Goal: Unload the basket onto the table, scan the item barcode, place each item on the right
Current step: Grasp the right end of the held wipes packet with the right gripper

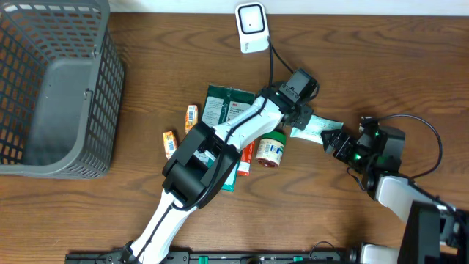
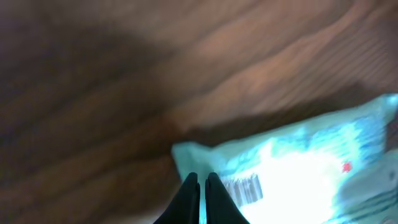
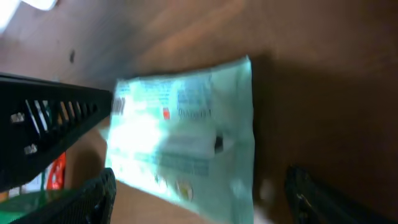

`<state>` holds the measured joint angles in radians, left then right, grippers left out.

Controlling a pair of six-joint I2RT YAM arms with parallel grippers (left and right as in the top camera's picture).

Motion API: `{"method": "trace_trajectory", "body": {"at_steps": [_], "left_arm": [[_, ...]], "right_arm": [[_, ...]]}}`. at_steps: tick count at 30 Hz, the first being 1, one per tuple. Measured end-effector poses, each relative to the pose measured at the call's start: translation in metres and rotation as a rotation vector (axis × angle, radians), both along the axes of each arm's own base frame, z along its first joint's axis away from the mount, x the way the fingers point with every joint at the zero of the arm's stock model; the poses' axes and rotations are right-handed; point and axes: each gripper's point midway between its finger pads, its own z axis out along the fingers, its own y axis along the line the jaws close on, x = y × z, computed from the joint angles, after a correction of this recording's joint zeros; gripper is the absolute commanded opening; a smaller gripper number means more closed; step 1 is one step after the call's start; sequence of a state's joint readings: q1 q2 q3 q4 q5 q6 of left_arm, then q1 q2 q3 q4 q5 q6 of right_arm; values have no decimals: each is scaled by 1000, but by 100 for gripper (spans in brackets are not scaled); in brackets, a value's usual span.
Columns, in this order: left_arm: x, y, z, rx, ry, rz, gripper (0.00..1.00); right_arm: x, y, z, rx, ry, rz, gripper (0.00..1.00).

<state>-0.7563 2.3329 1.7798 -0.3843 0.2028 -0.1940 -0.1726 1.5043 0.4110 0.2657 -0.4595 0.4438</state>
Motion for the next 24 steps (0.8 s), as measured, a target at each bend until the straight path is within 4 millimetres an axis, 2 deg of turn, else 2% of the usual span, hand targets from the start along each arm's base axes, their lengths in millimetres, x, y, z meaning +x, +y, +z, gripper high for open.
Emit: {"method": "trace_trajectory", "body": {"at_steps": [8, 20, 24], "left_arm": [[8, -7, 7, -34, -41, -6, 8], [-5, 0, -12, 3, -12, -9, 8], [-4, 1, -12, 5, -13, -7, 8]], "right_arm": [[11, 8, -1, 39, -45, 45, 73], [14, 17, 3, 76, -83, 92, 75], [13, 18, 3, 81, -86, 98, 72]]}}
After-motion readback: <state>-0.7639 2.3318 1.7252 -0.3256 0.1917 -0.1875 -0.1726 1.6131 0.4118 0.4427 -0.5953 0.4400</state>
